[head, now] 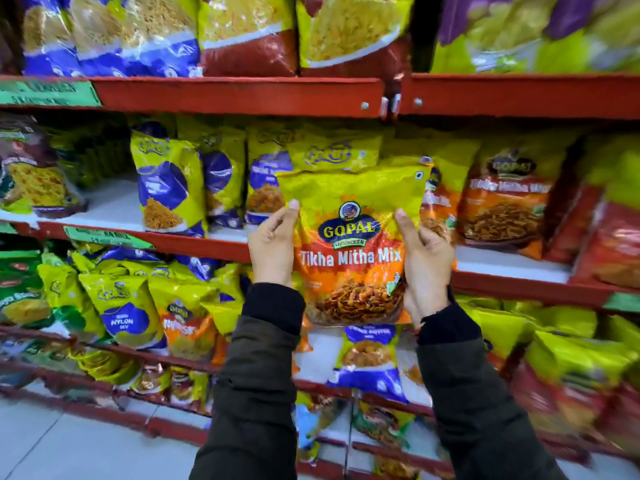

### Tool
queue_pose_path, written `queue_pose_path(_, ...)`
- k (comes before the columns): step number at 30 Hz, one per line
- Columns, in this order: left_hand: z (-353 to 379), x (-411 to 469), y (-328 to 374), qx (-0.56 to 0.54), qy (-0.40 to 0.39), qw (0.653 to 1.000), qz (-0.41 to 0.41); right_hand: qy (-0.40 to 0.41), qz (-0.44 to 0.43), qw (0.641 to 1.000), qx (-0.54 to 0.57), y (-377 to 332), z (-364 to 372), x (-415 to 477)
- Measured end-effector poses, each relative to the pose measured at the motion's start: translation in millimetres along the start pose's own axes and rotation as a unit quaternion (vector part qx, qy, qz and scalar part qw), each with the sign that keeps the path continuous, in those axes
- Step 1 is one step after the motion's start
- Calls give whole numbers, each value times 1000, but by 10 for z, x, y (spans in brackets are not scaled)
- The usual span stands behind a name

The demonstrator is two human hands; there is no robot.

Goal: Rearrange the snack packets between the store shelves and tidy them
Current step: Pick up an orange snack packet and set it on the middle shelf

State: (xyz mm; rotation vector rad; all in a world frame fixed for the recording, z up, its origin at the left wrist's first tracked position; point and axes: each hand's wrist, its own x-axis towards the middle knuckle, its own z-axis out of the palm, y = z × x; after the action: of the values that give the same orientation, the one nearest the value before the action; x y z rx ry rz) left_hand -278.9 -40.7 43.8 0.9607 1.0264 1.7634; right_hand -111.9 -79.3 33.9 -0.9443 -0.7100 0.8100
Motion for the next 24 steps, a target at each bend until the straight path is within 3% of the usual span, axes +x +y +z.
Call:
queue_pose_path(6, 424, -582, -306, 13, -9, 1000, -22, -10, -32, 997, -69, -200, -928, -7)
queue_pose_path(10, 606, -779, -322, -18, -24, 996, -80, -9, 34, 999, -22, -305, -1321, -10)
queue_pose_path(24, 846, -1002, -493, 8, -101, 987, -128, 25, 62, 998, 9, -417, -1798, -1)
